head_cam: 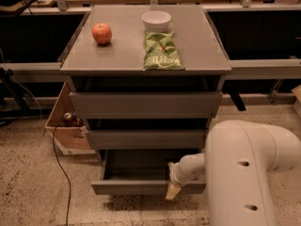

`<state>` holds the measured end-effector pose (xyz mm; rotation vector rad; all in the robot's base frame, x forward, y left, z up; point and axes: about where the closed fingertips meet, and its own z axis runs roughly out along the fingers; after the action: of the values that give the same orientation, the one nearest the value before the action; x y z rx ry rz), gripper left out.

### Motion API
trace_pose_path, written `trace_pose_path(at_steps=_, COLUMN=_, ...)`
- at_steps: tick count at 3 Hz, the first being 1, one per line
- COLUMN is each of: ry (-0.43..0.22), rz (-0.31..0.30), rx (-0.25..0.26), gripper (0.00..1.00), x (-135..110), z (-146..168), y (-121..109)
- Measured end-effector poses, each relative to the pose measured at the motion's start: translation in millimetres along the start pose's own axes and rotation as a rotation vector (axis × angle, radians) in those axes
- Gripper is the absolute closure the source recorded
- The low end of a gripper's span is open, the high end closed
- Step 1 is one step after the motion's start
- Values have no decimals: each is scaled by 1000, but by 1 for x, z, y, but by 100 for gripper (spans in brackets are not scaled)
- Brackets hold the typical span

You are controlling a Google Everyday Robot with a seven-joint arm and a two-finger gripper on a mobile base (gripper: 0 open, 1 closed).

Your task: Open bottom drawer

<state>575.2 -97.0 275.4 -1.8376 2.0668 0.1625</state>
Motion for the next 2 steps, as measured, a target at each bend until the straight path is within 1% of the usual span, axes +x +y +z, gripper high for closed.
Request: trace_pose_path(at_steps=2, ry=-117, rz=56, rx=44, gripper=63, x=11, z=8, y=-44)
